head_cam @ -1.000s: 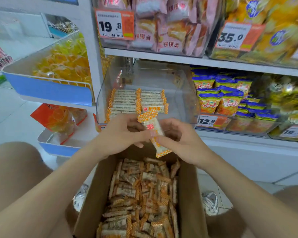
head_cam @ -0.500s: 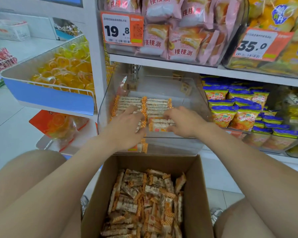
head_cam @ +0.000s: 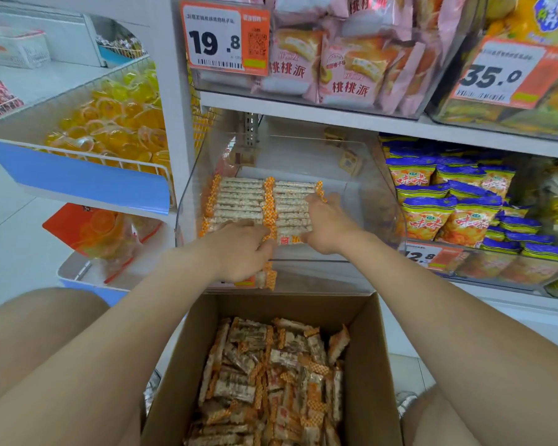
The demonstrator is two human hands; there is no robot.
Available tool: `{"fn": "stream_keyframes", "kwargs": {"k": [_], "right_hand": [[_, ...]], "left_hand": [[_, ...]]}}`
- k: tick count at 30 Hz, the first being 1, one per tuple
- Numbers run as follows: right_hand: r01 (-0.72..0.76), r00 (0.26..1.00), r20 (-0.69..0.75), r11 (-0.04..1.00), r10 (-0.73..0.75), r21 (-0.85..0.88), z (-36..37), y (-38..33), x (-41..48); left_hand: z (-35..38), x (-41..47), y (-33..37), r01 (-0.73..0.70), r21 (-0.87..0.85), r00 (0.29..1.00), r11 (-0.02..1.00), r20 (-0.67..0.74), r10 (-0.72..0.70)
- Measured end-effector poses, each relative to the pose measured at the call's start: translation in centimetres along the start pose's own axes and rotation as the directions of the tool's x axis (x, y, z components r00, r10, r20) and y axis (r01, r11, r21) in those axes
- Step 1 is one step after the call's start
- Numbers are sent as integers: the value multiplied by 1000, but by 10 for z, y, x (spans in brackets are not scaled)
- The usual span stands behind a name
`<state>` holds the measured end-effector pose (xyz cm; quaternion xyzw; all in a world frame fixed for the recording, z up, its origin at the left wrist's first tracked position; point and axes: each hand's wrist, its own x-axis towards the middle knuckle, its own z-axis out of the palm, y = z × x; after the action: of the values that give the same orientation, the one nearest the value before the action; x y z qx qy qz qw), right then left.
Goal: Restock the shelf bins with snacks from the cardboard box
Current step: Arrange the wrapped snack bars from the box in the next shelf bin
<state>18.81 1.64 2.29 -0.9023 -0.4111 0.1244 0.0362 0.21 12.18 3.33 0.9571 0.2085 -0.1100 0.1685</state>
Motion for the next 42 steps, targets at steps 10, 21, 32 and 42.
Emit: {"fn": "stream_keyframes", "kwargs": {"k": [10, 21, 32, 42], "right_hand": [[-66, 996, 74, 983, 54, 169, 9, 6, 9], [228, 958, -280, 753, -60, 617, -38, -24, -140], [216, 857, 423, 951, -293, 220, 122, 13, -220], [195, 701, 692, 980, -173, 48, 241, 35, -196]], "left_hand": [[-5, -5, -1, 58, -15, 997, 998, -45, -59], [4, -59, 25, -368, -10, 765, 930, -572, 296], [152, -82, 37, -295, 101, 891, 950, 389, 235], [268, -60, 7, -228, 236, 752, 945, 659, 17]]}}
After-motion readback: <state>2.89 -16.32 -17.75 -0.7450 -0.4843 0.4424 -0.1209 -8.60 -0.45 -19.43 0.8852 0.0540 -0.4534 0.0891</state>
